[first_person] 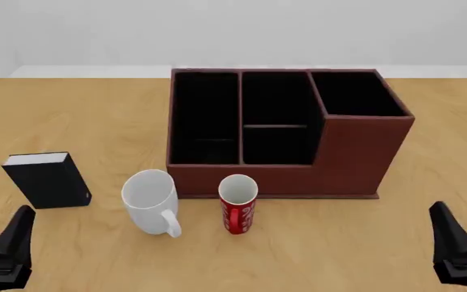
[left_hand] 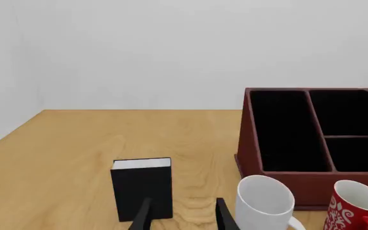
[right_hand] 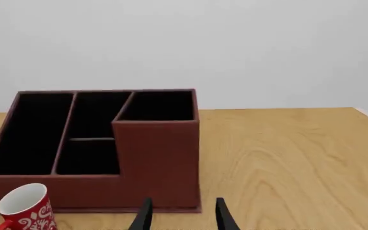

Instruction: Pick up the white mug and place it to the right of the caddy.

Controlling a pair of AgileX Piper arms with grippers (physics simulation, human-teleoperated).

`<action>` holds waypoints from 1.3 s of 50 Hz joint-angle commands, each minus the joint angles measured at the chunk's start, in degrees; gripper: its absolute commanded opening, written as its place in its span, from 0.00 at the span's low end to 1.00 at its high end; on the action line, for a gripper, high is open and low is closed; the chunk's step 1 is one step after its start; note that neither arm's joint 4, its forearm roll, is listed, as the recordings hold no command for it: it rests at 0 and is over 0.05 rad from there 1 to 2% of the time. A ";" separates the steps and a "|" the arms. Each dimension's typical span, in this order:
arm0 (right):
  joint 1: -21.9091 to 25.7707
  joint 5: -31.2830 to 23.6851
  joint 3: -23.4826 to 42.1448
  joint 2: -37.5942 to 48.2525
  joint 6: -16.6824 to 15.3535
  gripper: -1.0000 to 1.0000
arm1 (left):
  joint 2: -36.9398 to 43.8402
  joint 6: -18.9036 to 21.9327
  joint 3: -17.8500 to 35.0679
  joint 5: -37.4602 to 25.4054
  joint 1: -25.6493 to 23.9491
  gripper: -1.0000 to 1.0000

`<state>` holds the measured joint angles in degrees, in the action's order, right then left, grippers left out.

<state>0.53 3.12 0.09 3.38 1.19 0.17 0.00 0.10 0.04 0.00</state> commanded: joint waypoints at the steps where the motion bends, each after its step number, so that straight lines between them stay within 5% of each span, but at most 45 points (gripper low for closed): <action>1: -0.41 -2.94 0.15 -2.46 -2.04 1.00 | 0.26 0.00 0.15 0.07 0.00 1.00; 10: -0.73 -2.65 0.12 -1.78 -1.70 1.00 | 0.26 0.00 0.15 0.07 0.00 1.00; 11: -4.82 -3.28 0.70 1.12 -11.07 1.00 | 0.26 0.00 0.15 0.07 0.00 1.00; 12: -3.60 -9.58 4.12 -3.24 -13.17 1.00 | 0.26 0.00 0.15 0.07 0.00 1.00; 16: -2.43 -13.17 7.95 -3.35 -11.82 1.00 | 0.26 0.00 0.15 0.07 0.00 1.00; 17: -3.17 -11.41 8.73 -3.35 3.31 1.00 | 0.26 0.00 0.15 0.07 0.00 1.00; 18: -2.39 -11.67 7.96 -3.35 -2.42 1.00 | 0.26 0.00 0.15 0.07 0.00 1.00; 22: -0.85 -10.39 7.66 -3.32 -3.52 1.00 | 0.26 0.00 0.15 0.07 0.00 1.00; 39: 4.50 -21.53 24.17 -3.13 -6.82 1.00 | 0.26 0.00 0.15 0.07 0.00 1.00; 65: 13.16 -22.78 43.13 12.84 -16.18 1.00 | 0.26 0.00 0.15 0.07 0.00 1.00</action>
<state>10.17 -19.16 36.52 10.23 -11.13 0.43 0.00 0.25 0.11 0.00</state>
